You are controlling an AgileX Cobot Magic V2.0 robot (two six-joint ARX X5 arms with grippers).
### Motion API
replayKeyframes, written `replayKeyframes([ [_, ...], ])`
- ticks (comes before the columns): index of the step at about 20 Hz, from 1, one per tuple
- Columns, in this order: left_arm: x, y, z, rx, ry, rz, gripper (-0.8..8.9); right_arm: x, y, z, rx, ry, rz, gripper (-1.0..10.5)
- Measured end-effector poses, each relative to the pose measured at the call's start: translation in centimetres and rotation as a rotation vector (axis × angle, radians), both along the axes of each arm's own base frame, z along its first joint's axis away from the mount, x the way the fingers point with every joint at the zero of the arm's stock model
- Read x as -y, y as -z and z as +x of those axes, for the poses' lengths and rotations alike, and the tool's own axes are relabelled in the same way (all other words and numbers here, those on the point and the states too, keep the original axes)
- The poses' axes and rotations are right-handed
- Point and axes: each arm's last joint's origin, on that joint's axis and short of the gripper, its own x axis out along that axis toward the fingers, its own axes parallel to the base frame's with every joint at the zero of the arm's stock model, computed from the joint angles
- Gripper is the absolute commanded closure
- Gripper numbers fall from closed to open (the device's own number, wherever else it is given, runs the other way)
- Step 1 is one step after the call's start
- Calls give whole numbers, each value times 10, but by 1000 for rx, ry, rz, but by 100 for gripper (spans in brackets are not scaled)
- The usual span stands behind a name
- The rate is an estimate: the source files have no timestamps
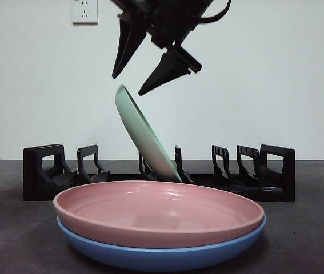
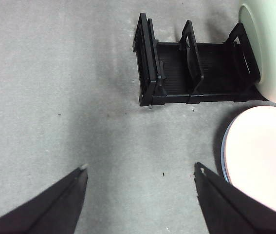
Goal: Place the plate
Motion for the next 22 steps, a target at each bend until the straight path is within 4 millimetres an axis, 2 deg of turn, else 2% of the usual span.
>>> replayKeyframes([
  [7, 0, 0, 0, 0, 0, 0, 469, -10, 16, 6, -13, -11, -9, 672],
  [13, 0, 0, 0, 0, -1, 0, 469, -13, 21, 7, -24, -16, -16, 924],
  [14, 0, 0, 0, 0, 0, 0, 469, -14, 21, 5, -26, -25, -10, 937],
  [19, 0, 0, 0, 0, 0, 0, 469, -16, 21, 2, -47, -34, -20, 936],
  [22, 0, 0, 0, 2, 0, 0, 469, -12, 11, 1, -69, -36, -29, 937],
])
